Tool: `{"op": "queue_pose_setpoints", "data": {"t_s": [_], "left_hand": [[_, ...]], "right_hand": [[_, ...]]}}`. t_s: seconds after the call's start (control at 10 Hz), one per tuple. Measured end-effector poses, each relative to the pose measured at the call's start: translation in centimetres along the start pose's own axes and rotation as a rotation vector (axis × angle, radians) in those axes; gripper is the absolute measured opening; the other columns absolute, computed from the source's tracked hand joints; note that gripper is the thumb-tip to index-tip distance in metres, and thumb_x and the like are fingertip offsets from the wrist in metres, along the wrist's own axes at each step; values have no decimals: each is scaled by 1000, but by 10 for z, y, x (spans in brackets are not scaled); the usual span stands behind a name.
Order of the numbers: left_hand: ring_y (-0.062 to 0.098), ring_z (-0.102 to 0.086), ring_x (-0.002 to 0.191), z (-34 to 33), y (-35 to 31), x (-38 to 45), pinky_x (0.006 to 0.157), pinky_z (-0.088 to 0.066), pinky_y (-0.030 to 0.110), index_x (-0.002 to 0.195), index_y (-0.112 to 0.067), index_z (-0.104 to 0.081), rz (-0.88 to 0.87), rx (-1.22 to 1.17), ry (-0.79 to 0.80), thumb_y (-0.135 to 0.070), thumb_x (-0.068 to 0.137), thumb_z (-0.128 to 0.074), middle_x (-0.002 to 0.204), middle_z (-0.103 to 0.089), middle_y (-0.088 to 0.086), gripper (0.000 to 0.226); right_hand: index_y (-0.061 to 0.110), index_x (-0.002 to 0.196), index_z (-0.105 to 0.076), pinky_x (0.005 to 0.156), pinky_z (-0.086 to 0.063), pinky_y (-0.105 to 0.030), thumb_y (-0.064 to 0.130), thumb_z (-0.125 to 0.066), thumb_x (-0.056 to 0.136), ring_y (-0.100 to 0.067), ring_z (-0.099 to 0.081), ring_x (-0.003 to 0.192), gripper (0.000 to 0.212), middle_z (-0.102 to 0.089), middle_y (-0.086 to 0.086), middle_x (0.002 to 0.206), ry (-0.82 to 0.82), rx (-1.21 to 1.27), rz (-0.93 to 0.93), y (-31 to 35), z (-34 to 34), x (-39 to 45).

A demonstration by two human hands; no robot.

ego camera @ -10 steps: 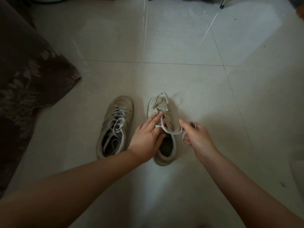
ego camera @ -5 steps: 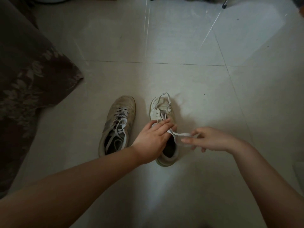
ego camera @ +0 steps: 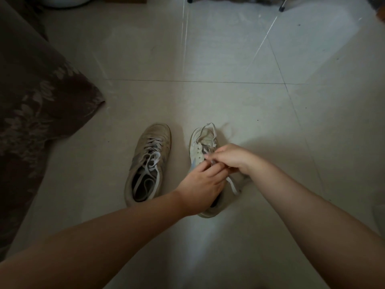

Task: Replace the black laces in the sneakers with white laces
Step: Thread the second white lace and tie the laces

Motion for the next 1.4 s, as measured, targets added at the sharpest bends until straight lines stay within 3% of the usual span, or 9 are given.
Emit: {"op": "queue_pose_setpoints", "data": {"t_s": [0.1, 0.2, 0.3, 0.4, 0.6, 0.9, 1.1, 1.2, 1.4], "left_hand": [[29, -56, 110, 7, 13, -17, 84, -38, 38, 85, -14, -63, 124, -244, -83, -19, 72, -44, 124, -58, 7, 23], [33, -47, 117, -8, 72, -43, 92, -41, 41, 99, -10, -51, 712, -593, -129, -29, 72, -55, 128, -47, 13, 33], [26, -19, 141, -63, 82, -53, 115, -24, 41, 146, -10, -16, 1109, -910, 231, -46, 69, -76, 152, -18, 11, 104], [22, -8, 145, -88, 68, -43, 115, -17, 34, 149, -10, 6, 1190, -1078, 321, -42, 70, -77, 158, -1, 9, 119], [31, -25, 140, -95, 73, -52, 110, -25, 34, 149, -6, -3, 1176, -1072, 282, -9, 86, -62, 156, -12, 16, 87], [19, -7, 146, -93, 85, -31, 113, -27, 38, 149, -27, 9, 1045, -938, 322, -42, 77, -62, 158, 12, 2, 103], [16, -3, 145, -94, 87, -26, 117, -16, 39, 149, -12, -21, 976, -965, 306, -35, 85, -57, 159, 4, 0, 77], [17, -6, 145, -90, 90, -28, 115, -20, 42, 150, -12, -16, 958, -948, 296, -28, 84, -64, 159, 5, -2, 83], [20, -10, 145, -86, 86, -47, 110, -24, 46, 150, -27, 7, 830, -652, 450, -67, 71, -62, 159, 1, 0, 112]], "right_hand": [[18, 75, -60, 73, -45, -31, 26, -53, 96, -16, -54, 71, 23, -59, 1, 71, -54, 35, 59, 3, 0, 5], [21, 77, -55, 63, -41, -26, 23, -44, 100, -15, -50, 62, 25, -55, 1, 67, -117, 116, 59, -4, 1, 5], [22, 79, -55, 65, -40, -27, 24, -43, 99, -17, -50, 66, 24, -52, 2, 68, -174, -41, 95, -1, -3, 1], [21, 84, -55, 62, -33, -27, 23, -41, 97, -18, -48, 77, 18, -49, 6, 71, -290, -161, 148, 16, 4, -12], [23, 74, -52, 70, -37, -28, 18, -50, 94, -9, -52, 78, 20, -57, 7, 77, -133, -268, 514, 47, -29, -59], [35, 65, -46, 86, -32, -6, 15, -50, 92, 0, -50, 100, 33, -53, 9, 109, -295, -98, 632, 43, 3, -67], [33, 52, -53, 79, -39, -14, 1, -47, 90, -6, -57, 88, 50, -65, 3, 97, -150, 41, 618, 48, -4, -66], [20, 55, -48, 78, -40, -16, 1, -48, 91, 0, -56, 85, 41, -64, 10, 98, -103, 34, 627, 48, -5, -70], [25, 61, -57, 88, -42, -18, 18, -54, 88, -3, -56, 103, 28, -57, 12, 112, -106, -6, 668, 55, 7, -84]]}}
Point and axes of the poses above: each hand's wrist, its own x-axis towards the middle knuckle, its own z-axis out of the back of the hand, y = z × x, the point moved 10 cm from there along x, towards the middle knuckle
